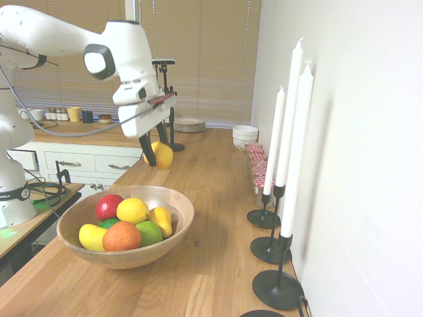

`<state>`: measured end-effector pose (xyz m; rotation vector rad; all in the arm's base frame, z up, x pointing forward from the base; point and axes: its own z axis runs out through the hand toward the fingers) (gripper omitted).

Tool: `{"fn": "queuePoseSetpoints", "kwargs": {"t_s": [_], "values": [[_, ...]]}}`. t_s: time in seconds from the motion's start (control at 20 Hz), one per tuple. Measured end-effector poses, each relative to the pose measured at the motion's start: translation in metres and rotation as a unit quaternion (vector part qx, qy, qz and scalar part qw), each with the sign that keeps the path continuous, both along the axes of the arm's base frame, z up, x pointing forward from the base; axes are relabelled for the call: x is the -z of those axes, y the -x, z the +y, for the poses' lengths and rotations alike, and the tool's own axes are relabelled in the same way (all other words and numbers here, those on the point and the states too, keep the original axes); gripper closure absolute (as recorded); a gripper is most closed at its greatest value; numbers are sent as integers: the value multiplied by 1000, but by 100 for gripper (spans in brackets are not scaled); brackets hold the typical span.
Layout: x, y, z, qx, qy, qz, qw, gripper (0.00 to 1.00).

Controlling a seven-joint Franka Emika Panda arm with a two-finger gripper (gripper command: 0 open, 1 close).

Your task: Take pear out of the basket

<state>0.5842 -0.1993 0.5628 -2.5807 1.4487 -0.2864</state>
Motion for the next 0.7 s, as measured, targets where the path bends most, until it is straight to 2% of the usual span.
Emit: {"fn": "queuePoseSetpoints", "kwargs": {"t_s": [0.2, 0.35, 0.5, 0.7], "values": [[-32, -5, 74, -29, 19, -10, 999, 100], [-29, -14, 143, -52, 30, -3, 998, 100], [-7, -20, 202, -67, 38, 9, 997, 100], [50, -30, 245, -69, 48, 28, 996, 100]]}}
